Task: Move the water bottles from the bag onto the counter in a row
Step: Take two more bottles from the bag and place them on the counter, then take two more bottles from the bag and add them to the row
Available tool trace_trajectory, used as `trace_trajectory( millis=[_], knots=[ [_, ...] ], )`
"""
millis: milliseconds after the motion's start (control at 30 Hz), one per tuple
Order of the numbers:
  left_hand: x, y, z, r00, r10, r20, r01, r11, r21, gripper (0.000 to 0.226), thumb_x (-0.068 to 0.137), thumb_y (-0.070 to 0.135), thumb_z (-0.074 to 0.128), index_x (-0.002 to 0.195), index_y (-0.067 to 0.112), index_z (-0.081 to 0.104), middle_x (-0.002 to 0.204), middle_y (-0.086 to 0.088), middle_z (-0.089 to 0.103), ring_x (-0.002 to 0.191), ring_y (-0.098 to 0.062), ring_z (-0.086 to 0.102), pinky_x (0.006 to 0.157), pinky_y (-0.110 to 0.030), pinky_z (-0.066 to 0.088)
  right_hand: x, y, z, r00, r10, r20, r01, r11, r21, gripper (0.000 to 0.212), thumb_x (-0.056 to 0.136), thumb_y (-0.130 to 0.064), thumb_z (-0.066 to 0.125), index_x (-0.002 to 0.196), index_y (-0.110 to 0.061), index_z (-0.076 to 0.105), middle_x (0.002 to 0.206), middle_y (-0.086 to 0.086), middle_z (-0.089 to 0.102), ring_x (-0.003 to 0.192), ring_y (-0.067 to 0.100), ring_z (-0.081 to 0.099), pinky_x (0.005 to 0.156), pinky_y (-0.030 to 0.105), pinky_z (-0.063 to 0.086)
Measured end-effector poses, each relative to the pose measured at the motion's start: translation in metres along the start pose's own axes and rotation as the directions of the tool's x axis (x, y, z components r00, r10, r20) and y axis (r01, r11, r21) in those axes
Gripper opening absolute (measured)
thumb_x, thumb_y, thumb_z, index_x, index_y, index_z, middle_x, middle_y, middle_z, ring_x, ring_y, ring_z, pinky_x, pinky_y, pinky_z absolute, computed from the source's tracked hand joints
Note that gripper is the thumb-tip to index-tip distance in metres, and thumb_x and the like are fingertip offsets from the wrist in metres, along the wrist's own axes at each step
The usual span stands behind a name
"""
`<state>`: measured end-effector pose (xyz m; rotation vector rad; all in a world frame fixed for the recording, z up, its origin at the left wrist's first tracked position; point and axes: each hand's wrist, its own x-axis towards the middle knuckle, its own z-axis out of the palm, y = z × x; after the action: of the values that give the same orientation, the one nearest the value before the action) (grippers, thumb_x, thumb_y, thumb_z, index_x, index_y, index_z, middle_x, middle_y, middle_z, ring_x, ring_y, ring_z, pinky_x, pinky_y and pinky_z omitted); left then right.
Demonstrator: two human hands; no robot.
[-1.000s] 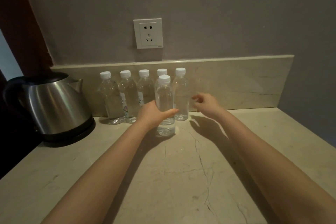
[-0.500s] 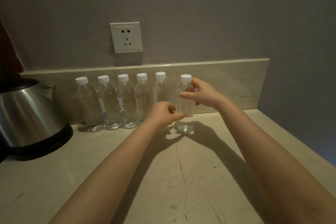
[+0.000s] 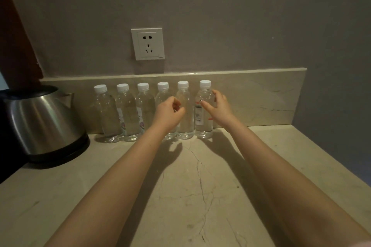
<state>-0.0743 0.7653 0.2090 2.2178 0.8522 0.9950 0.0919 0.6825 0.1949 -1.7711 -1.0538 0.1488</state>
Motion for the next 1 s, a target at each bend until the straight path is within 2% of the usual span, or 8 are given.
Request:
trace_trajectory(
  millis=[167, 267, 333, 400, 533, 667, 767, 1000],
  knots=[
    [-0.019, 0.004, 0.006, 0.995, -0.092, 0.029, 0.094, 0.991, -0.093, 0.005, 0.085, 0.017, 0.057, 0.081, 0.018, 0.058, 0.08, 0.003, 0.06, 0.082, -0.02, 0.06, 0.065, -0.023, 0.046, -0.021, 0.016, 0.0, 0.991, 0.132, -0.034, -0.135, 0.989, -0.067, 0.072, 0.085, -0.037, 0.066, 0.143, -0.014, 0.03, 0.139, 0.01, 0.04, 0.121, 0.027, 0.048, 0.098, 0.047, 0.046],
    [-0.034, 0.019, 0.011, 0.991, -0.096, 0.089, 0.114, 0.967, -0.23, 0.015, 0.085, 0.014, 0.058, 0.072, 0.021, 0.057, 0.087, -0.007, 0.065, 0.088, -0.027, 0.064, 0.084, -0.043, 0.054, -0.039, 0.008, -0.015, 0.984, 0.16, -0.082, -0.164, 0.986, -0.038, 0.043, 0.085, -0.034, 0.064, 0.121, -0.013, 0.051, 0.11, 0.007, 0.057, 0.087, 0.022, 0.059, 0.074, 0.035, 0.05],
    [-0.046, 0.036, 0.019, 0.991, -0.056, 0.124, 0.095, 0.939, -0.33, 0.018, 0.084, 0.012, 0.057, 0.069, 0.022, 0.056, 0.082, -0.007, 0.064, 0.084, -0.029, 0.064, 0.085, -0.048, 0.053, -0.058, -0.001, -0.031, 0.985, 0.145, -0.091, -0.141, 0.989, 0.053, 0.014, 0.087, -0.028, 0.062, 0.096, -0.017, 0.059, 0.087, 0.007, 0.065, 0.062, 0.017, 0.059, 0.058, 0.026, 0.046],
    [-0.06, 0.057, 0.034, 0.984, -0.001, 0.179, 0.073, 0.917, -0.392, 0.015, 0.083, 0.014, 0.056, 0.071, 0.022, 0.056, 0.08, -0.006, 0.063, 0.086, -0.031, 0.065, 0.082, -0.046, 0.052, -0.085, -0.007, -0.051, 0.977, 0.125, -0.174, -0.11, 0.989, 0.094, 0.006, 0.088, -0.023, 0.06, 0.082, -0.023, 0.059, 0.072, 0.005, 0.065, 0.05, 0.012, 0.056, 0.049, 0.019, 0.042],
    [-0.104, 0.094, 0.074, 0.95, 0.121, 0.288, 0.038, 0.87, -0.492, 0.005, 0.082, 0.015, 0.057, 0.079, 0.018, 0.059, 0.078, 0.0, 0.062, 0.087, -0.028, 0.066, 0.077, -0.038, 0.05, -0.16, -0.004, -0.091, 0.897, 0.151, -0.415, -0.154, 0.988, 0.025, 0.005, 0.086, -0.024, 0.058, 0.082, -0.026, 0.061, 0.068, -0.005, 0.066, 0.052, 0.003, 0.06, 0.055, 0.02, 0.047],
    [-0.158, 0.135, 0.109, 0.909, 0.22, 0.354, 0.019, 0.827, -0.562, 0.006, 0.084, 0.016, 0.056, 0.086, 0.015, 0.061, 0.081, 0.003, 0.063, 0.083, -0.02, 0.063, 0.071, -0.027, 0.048, -0.25, 0.013, -0.14, 0.767, 0.193, -0.612, -0.26, 0.965, -0.022, 0.005, 0.085, -0.023, 0.057, 0.084, -0.026, 0.061, 0.073, -0.003, 0.067, 0.073, 0.018, 0.066, 0.074, 0.041, 0.056],
    [-0.204, 0.164, 0.135, 0.865, 0.295, 0.405, 0.002, 0.806, -0.591, 0.006, 0.086, 0.014, 0.055, 0.089, 0.016, 0.06, 0.08, 0.006, 0.06, 0.076, -0.013, 0.058, 0.057, -0.01, 0.046, -0.316, 0.029, -0.178, 0.674, 0.234, -0.701, -0.363, 0.931, -0.039, 0.006, 0.085, -0.021, 0.058, 0.086, -0.027, 0.06, 0.079, 0.001, 0.068, 0.081, 0.022, 0.066, 0.08, 0.044, 0.054],
    [-0.333, 0.231, 0.22, 0.627, 0.52, 0.58, -0.169, 0.818, -0.55, 0.016, 0.087, 0.014, 0.06, 0.1, 0.006, 0.065, 0.086, 0.0, 0.06, 0.078, -0.012, 0.054, 0.063, -0.015, 0.036, -0.464, 0.085, -0.268, 0.567, 0.324, -0.757, -0.551, 0.832, -0.056, 0.005, 0.083, -0.024, 0.063, 0.088, -0.023, 0.066, 0.071, -0.005, 0.064, 0.075, 0.015, 0.065, 0.076, 0.031, 0.051]
  ],
)
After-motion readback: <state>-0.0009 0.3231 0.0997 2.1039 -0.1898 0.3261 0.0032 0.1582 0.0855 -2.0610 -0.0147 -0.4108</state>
